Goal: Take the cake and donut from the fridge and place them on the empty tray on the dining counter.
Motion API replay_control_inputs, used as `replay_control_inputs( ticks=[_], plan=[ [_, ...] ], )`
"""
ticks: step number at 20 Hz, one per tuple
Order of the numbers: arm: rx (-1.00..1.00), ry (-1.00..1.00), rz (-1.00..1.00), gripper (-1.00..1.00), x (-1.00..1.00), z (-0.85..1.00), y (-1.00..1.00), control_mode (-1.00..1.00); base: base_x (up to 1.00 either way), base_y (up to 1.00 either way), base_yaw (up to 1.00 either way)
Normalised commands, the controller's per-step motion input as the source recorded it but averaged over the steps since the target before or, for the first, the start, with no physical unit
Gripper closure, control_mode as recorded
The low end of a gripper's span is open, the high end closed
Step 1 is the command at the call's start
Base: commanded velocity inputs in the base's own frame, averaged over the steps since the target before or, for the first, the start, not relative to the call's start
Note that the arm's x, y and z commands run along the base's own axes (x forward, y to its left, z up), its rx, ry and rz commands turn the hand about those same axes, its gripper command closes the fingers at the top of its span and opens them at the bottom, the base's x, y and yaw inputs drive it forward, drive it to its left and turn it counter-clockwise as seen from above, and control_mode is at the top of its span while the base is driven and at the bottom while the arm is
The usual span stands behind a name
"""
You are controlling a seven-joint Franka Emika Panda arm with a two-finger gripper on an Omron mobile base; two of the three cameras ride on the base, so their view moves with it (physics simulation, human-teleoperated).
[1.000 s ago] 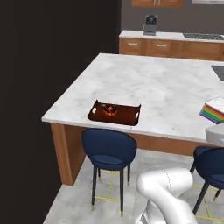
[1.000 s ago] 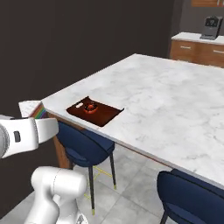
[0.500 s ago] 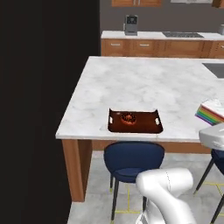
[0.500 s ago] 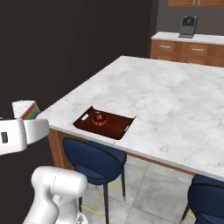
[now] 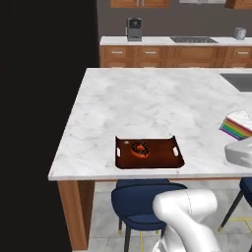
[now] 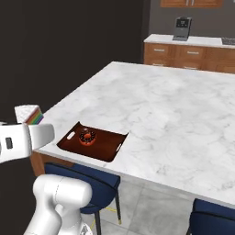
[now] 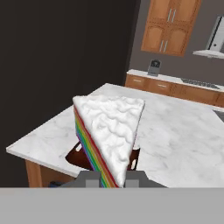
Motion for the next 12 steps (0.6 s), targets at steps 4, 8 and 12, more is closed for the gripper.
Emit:
replay_control_inputs(
  ticks=[4,8,12],
  plan=[
    [0.00,0.00,0.00,1.00,0.00,0.00,0.00,1.00,0.92,0.23,-0.21],
    [0.00,0.00,0.00,1.00,0.00,0.00,0.00,1.00,0.43,0.07,-0.01],
    [0.00,0.00,0.00,1.00,0.19,0.00,0.00,-1.00,0.15,0.00,0.00]
  ],
)
